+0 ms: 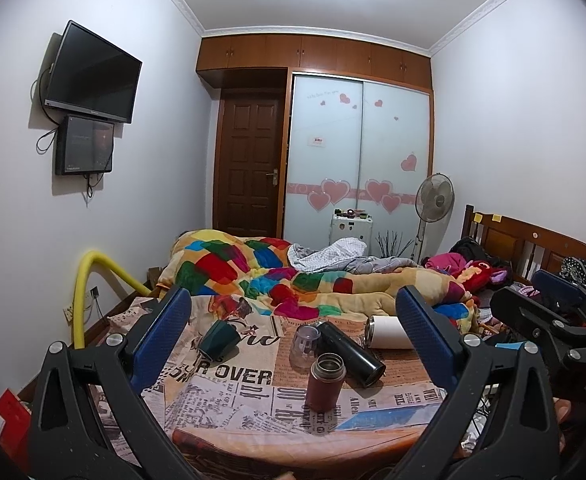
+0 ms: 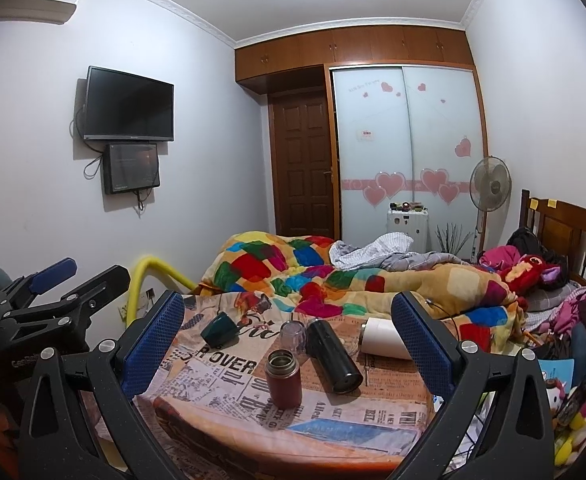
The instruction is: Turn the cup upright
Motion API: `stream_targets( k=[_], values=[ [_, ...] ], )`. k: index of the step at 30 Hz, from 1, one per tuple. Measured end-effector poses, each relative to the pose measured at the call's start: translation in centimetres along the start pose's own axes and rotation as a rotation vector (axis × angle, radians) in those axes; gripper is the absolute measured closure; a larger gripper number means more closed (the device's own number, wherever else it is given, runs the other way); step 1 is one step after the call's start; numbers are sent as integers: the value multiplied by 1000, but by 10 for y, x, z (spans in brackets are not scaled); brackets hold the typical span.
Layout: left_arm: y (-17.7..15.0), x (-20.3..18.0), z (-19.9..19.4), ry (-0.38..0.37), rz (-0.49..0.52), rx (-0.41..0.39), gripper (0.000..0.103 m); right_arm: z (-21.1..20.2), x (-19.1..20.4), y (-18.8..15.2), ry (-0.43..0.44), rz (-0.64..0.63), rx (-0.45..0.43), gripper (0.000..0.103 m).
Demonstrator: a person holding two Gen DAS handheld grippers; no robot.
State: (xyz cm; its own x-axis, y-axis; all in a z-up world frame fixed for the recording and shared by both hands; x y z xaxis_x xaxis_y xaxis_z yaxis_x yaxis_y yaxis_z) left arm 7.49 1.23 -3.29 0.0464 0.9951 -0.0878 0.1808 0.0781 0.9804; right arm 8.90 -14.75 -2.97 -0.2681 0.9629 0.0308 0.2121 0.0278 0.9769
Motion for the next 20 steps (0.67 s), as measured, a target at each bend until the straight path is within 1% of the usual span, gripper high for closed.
stream_targets(
  k=[14,20],
  values=[
    [-5,0,3,-6,11,14,0,2,-1,1,1,1,4,0],
    [-11,16,3,13,-9,26,0,7,8,1,10,-10,19,0]
  ],
)
Point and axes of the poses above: each gripper's, at about its wrist camera, not at the fingertips, and z roughly the way its jaws point, x to its left, y to its top, the point moved 9 cm from there along z, roughly the way its jaws point, and after that the axes turned 6 degrees about -y, right-handed, at the moved point
